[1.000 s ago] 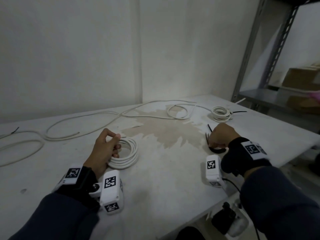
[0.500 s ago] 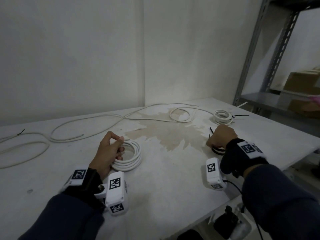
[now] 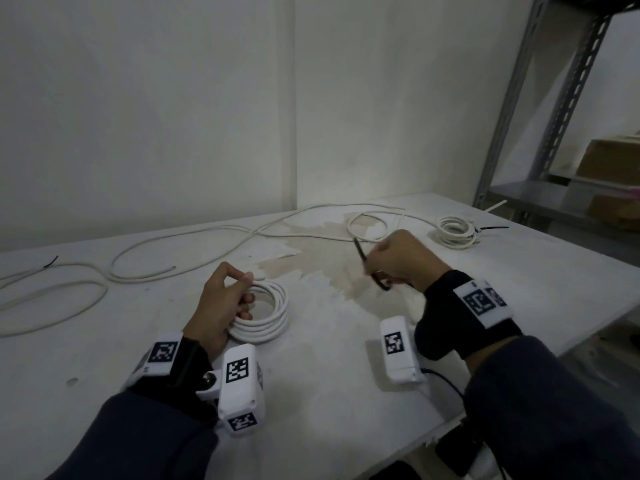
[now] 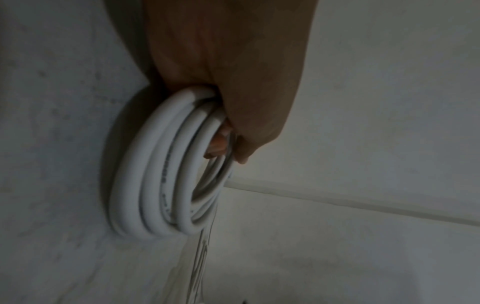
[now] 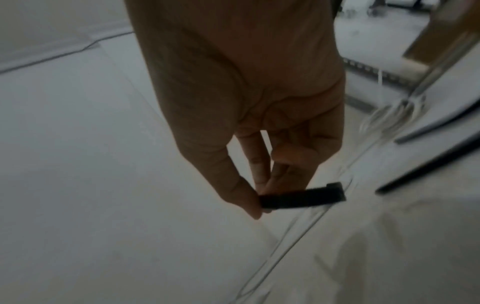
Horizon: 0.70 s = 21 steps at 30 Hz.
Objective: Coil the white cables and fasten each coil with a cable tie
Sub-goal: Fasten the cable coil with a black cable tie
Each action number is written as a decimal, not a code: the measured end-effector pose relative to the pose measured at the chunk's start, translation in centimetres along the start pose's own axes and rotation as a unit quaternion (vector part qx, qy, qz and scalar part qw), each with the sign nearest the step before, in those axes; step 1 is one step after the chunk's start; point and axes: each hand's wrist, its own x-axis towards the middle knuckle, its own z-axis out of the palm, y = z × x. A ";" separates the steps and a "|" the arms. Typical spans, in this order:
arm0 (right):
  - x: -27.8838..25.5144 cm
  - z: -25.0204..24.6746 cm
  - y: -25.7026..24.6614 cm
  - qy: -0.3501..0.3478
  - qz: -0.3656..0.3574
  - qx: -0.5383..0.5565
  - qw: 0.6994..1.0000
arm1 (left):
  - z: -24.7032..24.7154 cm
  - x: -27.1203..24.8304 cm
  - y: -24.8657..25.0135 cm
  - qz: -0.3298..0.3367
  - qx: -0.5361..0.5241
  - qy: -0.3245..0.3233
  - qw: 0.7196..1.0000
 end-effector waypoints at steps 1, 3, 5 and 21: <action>-0.6 1.1 -1.3 -0.048 -0.018 0.076 0.996 | -0.4 0.0 0.1 0.000 0.001 0.004 1.000; -1.6 3.4 -3.9 -0.150 -0.047 0.215 0.964 | -1.6 -0.1 0.3 -0.002 0.004 0.013 1.000; -1.7 6.0 -5.9 -0.232 -0.057 0.325 0.915 | -2.8 -0.2 0.6 -0.007 0.006 0.020 1.000; 1.4 13.5 -8.4 -0.231 -0.129 0.326 0.908 | -3.9 0.7 0.9 0.007 0.036 -0.019 0.999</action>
